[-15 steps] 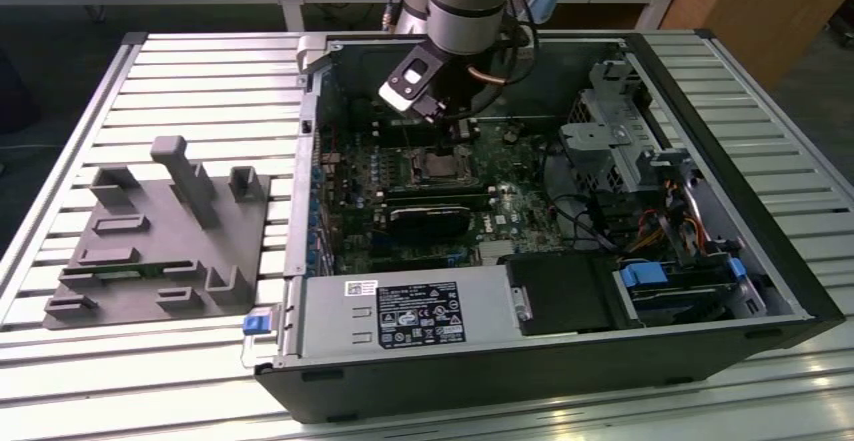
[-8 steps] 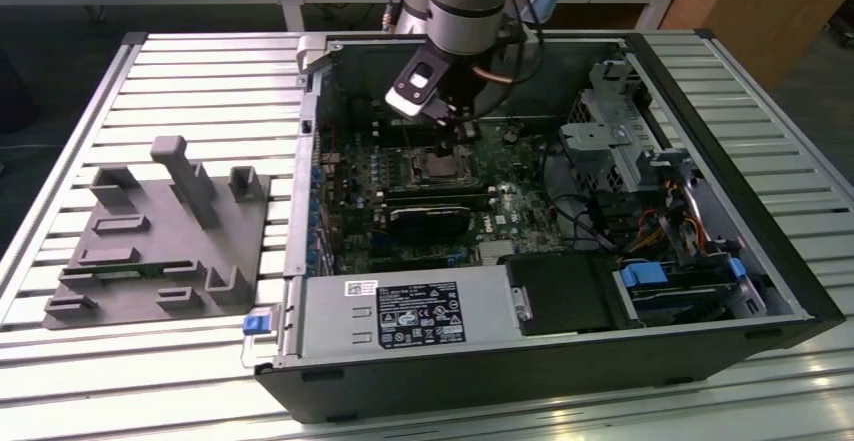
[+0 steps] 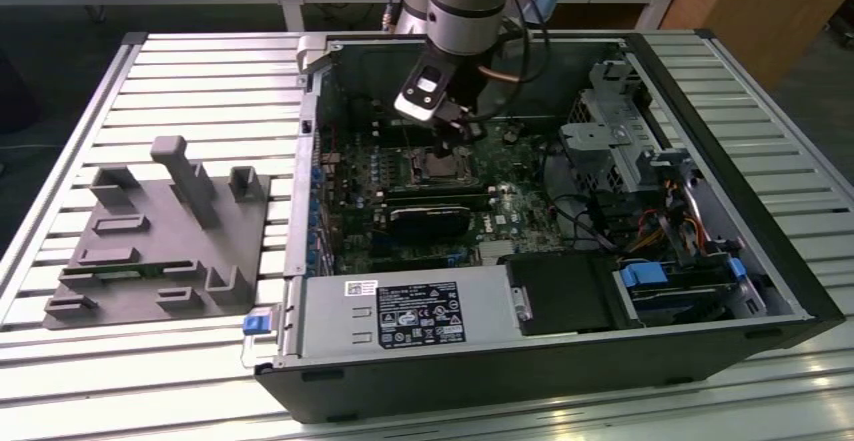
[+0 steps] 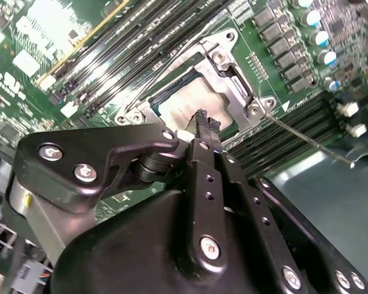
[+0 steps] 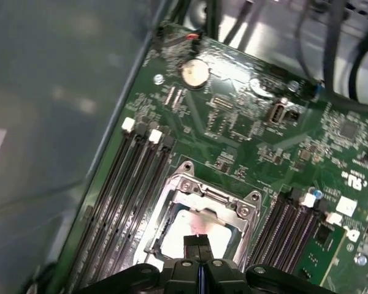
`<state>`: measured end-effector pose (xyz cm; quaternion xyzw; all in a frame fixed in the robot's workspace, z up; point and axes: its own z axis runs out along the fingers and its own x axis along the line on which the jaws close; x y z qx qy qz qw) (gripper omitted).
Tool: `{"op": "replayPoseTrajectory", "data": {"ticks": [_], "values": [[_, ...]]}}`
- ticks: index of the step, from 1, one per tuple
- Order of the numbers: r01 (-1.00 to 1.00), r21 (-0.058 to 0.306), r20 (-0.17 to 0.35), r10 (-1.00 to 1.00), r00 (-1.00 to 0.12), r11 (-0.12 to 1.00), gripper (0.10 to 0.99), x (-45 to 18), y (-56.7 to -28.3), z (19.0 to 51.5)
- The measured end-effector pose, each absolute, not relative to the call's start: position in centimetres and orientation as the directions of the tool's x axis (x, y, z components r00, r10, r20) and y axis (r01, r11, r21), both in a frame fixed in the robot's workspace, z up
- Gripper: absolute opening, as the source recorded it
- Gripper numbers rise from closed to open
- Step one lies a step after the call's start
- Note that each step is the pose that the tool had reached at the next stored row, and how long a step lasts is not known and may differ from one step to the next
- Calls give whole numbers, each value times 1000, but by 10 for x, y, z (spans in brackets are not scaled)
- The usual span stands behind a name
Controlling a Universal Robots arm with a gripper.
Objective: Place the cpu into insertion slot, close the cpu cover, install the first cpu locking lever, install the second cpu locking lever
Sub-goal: 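Close the cpu cover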
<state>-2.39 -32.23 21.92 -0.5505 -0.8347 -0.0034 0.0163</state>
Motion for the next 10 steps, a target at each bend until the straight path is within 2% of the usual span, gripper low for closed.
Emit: {"op": "replayPoseTrajectory", "data": {"ticks": [10], "values": [[833,-12,31,833,-553,553,106,-24,-322,218]]}}
